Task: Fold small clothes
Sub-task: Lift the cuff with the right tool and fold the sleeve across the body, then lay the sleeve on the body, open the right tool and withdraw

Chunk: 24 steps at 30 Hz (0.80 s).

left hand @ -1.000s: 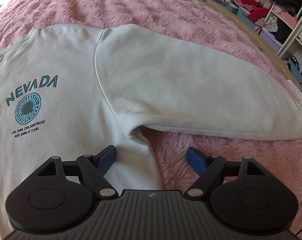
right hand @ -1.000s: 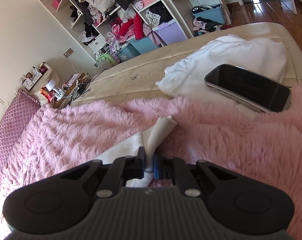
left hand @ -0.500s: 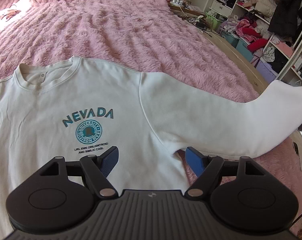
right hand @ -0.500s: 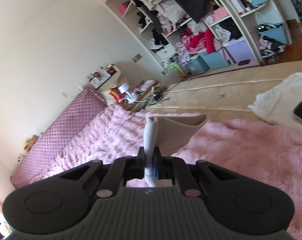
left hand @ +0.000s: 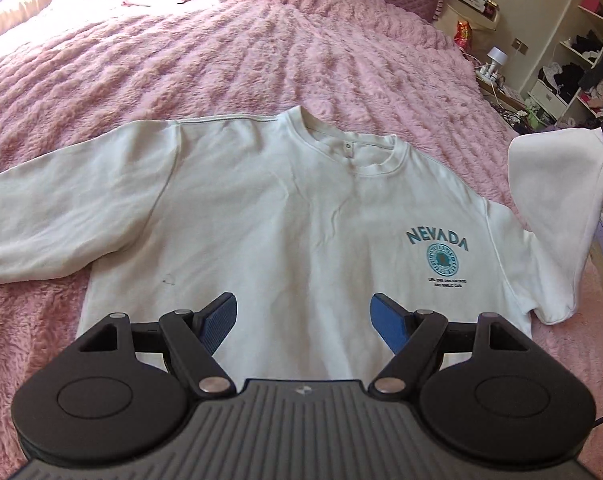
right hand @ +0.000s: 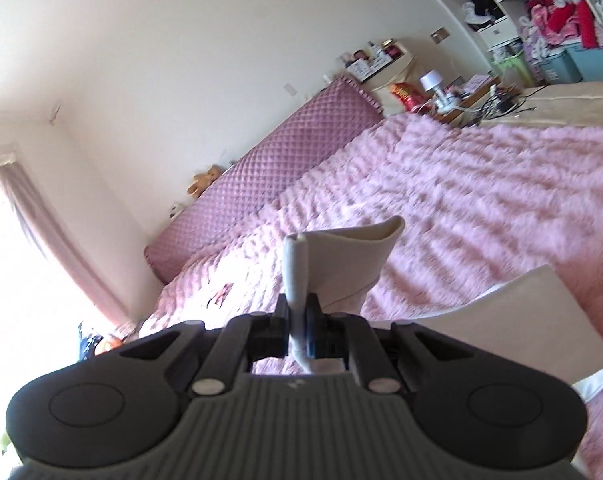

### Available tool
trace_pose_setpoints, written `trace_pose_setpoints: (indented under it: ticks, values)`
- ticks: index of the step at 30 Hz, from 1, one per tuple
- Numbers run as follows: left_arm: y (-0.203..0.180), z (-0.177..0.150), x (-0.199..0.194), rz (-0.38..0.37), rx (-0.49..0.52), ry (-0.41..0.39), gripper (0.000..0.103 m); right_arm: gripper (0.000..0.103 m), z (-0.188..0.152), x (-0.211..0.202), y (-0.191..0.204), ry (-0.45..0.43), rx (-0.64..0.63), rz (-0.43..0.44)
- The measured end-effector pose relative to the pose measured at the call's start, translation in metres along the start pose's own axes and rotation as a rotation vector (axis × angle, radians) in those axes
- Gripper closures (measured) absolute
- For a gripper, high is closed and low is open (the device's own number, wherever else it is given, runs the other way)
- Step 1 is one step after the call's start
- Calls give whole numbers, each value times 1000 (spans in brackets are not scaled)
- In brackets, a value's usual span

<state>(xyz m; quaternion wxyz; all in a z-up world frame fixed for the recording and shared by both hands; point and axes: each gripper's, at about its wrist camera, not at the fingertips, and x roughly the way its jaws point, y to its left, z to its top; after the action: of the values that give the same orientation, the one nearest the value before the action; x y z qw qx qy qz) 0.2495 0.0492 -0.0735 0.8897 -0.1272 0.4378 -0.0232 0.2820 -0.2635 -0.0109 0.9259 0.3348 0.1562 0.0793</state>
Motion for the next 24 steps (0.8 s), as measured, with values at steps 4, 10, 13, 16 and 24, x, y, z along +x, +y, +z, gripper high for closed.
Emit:
trace_pose_setpoints:
  ticks: [4,10,13,16,24]
  values:
    - [49,-2,-10,60,-61,-34,14,101,-67,45,37,122,-33,57]
    - [100,-16,-6,70,-150,-27,14,101,-171,107,51,344,-79,26]
    - [116,-19,0,31,-202,-26,14,92,-206,123,49,419,-115,6]
    - [123,-15,11,-44,-263,-26,14,62,-219,127,49,470,-151,33]
    - [107,-2,54,-137,-237,-59,14,57,-180,75,48,501,-282,75]
